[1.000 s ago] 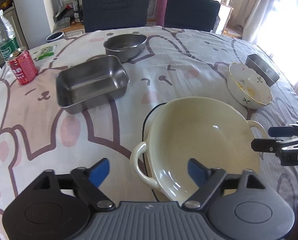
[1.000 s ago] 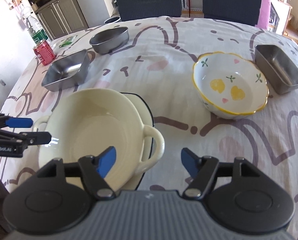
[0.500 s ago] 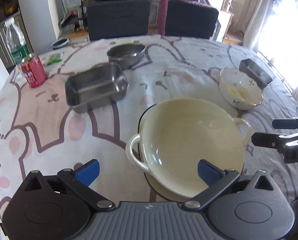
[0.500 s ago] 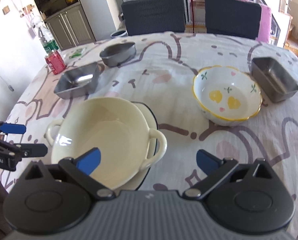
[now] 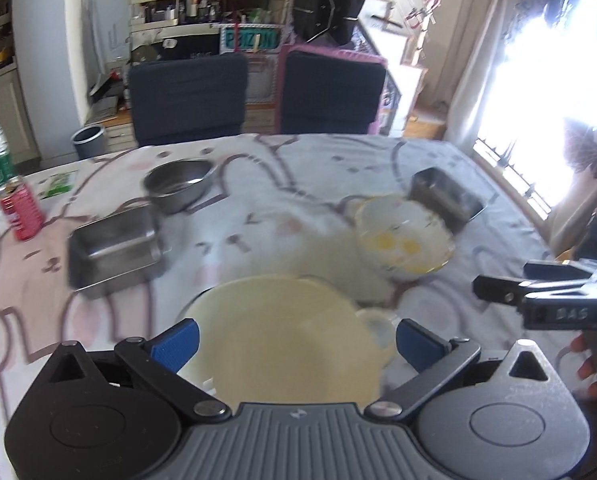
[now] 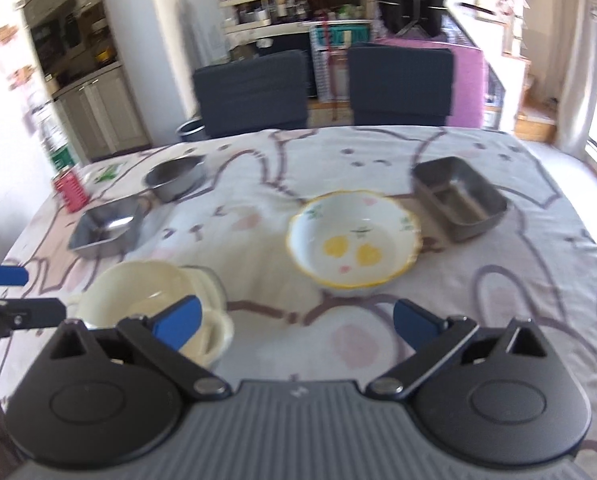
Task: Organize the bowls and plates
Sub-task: 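Move both grippers to the yellow-rimmed lemon-print bowl, then close both grippers on the lemon-print bowl rim, then lift the lemon-print bowl with both grippers toward the cream bowl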
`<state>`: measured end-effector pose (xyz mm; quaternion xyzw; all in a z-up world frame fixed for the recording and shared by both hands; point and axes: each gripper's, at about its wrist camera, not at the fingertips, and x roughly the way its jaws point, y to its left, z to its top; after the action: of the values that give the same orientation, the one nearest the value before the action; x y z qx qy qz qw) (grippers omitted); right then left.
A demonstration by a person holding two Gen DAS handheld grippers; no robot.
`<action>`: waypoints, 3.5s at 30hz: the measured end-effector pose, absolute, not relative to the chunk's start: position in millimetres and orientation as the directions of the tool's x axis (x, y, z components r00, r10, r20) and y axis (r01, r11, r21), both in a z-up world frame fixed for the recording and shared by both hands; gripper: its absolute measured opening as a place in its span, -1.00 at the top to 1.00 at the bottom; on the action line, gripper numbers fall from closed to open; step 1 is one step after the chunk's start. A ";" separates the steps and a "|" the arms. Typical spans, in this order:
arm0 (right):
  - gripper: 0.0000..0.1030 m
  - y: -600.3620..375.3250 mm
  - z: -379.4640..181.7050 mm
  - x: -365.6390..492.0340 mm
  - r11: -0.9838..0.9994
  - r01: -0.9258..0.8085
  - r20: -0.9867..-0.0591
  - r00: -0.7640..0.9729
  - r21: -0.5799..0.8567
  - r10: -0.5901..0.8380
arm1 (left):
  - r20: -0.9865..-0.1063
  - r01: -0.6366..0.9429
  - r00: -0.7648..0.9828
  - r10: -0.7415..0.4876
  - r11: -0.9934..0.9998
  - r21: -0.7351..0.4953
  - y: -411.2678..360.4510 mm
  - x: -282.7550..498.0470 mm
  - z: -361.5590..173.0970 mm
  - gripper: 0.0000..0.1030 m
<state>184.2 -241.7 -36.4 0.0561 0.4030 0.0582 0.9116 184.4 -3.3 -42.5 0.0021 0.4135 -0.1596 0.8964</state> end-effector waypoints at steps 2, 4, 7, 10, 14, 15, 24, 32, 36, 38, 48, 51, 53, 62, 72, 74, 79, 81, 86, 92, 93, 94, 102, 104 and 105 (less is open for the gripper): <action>-1.00 -255.0 -38.3 184.8 0.987 -0.025 -0.728 0.673 0.156 0.132 | -0.734 0.296 0.610 -0.299 0.945 -0.140 -19.5 190.0 -41.8 -1.00; -1.00 -268.1 -40.6 185.3 0.987 0.012 -0.728 0.677 0.163 0.112 | -0.732 0.304 0.608 -0.308 0.942 -0.144 -35.6 196.7 -42.5 -1.00; -1.00 -288.2 -43.6 188.1 0.983 0.062 -0.727 0.682 0.173 0.085 | -0.729 0.312 0.603 -0.324 0.937 -0.158 -56.2 208.3 -44.6 -1.00; -0.99 -304.0 -48.5 194.3 0.978 0.113 -0.733 0.678 0.175 0.053 | -0.722 0.299 0.619 -0.310 0.943 -0.149 -74.7 221.9 -49.7 -1.00; -1.00 -319.7 -56.8 210.9 0.973 0.149 -0.738 0.674 0.177 0.031 | -0.713 0.270 0.636 -0.295 0.951 -0.153 -94.9 243.3 -57.4 -0.99; -1.00 -322.5 -58.7 215.9 0.972 0.154 -0.737 0.675 0.176 0.027 | -0.712 0.264 0.637 -0.297 0.951 -0.160 -98.9 249.3 -59.7 -0.97; -0.57 -348.6 -76.6 269.0 0.936 0.197 -0.759 0.643 0.292 0.101 | -0.742 0.194 0.601 -0.299 0.954 -0.227 -122.8 308.5 -94.4 -0.40; 0.03 -354.4 -112.9 313.3 0.928 0.204 -0.810 0.568 0.310 0.146 | -0.769 0.177 0.558 -0.311 0.950 -0.255 -128.4 346.3 -124.6 -0.11; 0.10 -357.6 -129.4 322.8 0.915 0.222 -0.815 0.556 0.337 0.166 | -0.790 0.197 0.533 -0.304 0.952 -0.234 -136.1 353.2 -136.6 -0.08; 0.09 -357.1 -134.8 327.1 0.912 0.227 -0.812 0.560 0.343 0.166 | -0.799 0.206 0.518 -0.305 0.951 -0.229 -139.5 356.7 -142.5 0.07; 0.67 -344.7 -152.5 347.1 0.937 0.179 -0.837 0.522 0.299 0.167 | -0.832 0.212 0.481 -0.274 0.958 -0.193 -148.8 367.1 -162.6 0.52; 0.78 -338.4 -153.6 350.3 0.948 0.151 -0.843 0.512 0.281 0.168 | -0.840 0.206 0.472 -0.267 0.960 -0.189 -149.2 369.1 -166.1 0.64; 0.80 -334.9 -153.9 351.4 0.954 0.142 -0.848 0.506 0.264 0.159 | -0.846 0.203 0.462 -0.265 0.961 -0.190 -148.7 370.7 -169.1 0.70; 0.80 -330.0 -156.0 352.6 0.964 0.121 -0.854 0.499 0.235 0.146 | -0.838 0.188 0.445 -0.316 0.948 -0.258 -143.5 379.3 -172.7 0.78; 0.80 -322.5 -146.9 347.1 0.980 0.084 -0.855 0.506 0.180 0.113 | -0.830 0.235 0.454 -0.323 0.942 -0.238 -142.2 369.7 -160.8 0.83; 0.80 -322.8 -137.6 342.3 0.979 0.089 -0.844 0.526 0.184 0.111 | -0.815 0.243 0.473 -0.336 0.938 -0.246 -139.9 364.9 -150.9 0.83; 0.81 -325.9 -112.1 324.6 0.973 0.088 -0.800 0.587 0.211 0.121 | -0.778 0.262 0.511 -0.365 0.928 -0.263 -132.1 346.3 -120.5 0.84; 0.82 -324.6 -100.5 315.6 0.972 0.078 -0.782 0.610 0.219 0.128 | -0.768 0.266 0.525 -0.367 0.928 -0.261 -126.5 336.1 -107.9 0.84; 0.82 -306.8 -70.2 290.4 0.975 0.028 -0.739 0.657 0.220 0.148 | -0.745 0.249 0.563 -0.357 0.933 -0.259 -98.7 307.0 -78.7 0.84; 0.83 -268.2 -44.3 261.4 0.973 -0.040 -0.696 0.692 0.229 0.192 | -0.721 0.200 0.611 -0.326 0.945 -0.257 -55.8 271.9 -50.4 0.84; 0.83 -262.5 -40.9 257.5 0.971 -0.045 -0.688 0.698 0.233 0.198 | -0.715 0.192 0.621 -0.320 0.947 -0.257 -48.3 266.2 -46.5 0.84; 0.83 -256.5 -37.5 253.2 0.969 -0.049 -0.680 0.703 0.243 0.206 | -0.711 0.185 0.629 -0.315 0.949 -0.257 -41.5 261.9 -43.4 0.84; 0.83 -207.4 -27.5 224.8 0.955 -0.138 -0.660 0.697 0.262 0.281 | -0.698 0.118 0.661 -0.276 0.957 -0.267 12.1 222.1 -33.2 0.84; 0.83 -198.4 -30.7 220.3 0.952 -0.150 -0.663 0.689 0.268 0.295 | -0.707 0.098 0.653 -0.270 0.956 -0.275 23.0 214.7 -37.7 0.84; 0.83 -193.7 -32.9 218.4 0.951 -0.156 -0.668 0.681 0.266 0.298 | -0.715 0.089 0.646 -0.266 0.957 -0.276 27.6 212.1 -40.1 0.84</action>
<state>218.4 -193.7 -32.9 0.0939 0.3793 0.1244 0.9121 212.1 27.6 -40.1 -0.1083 0.4088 -0.0984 0.9008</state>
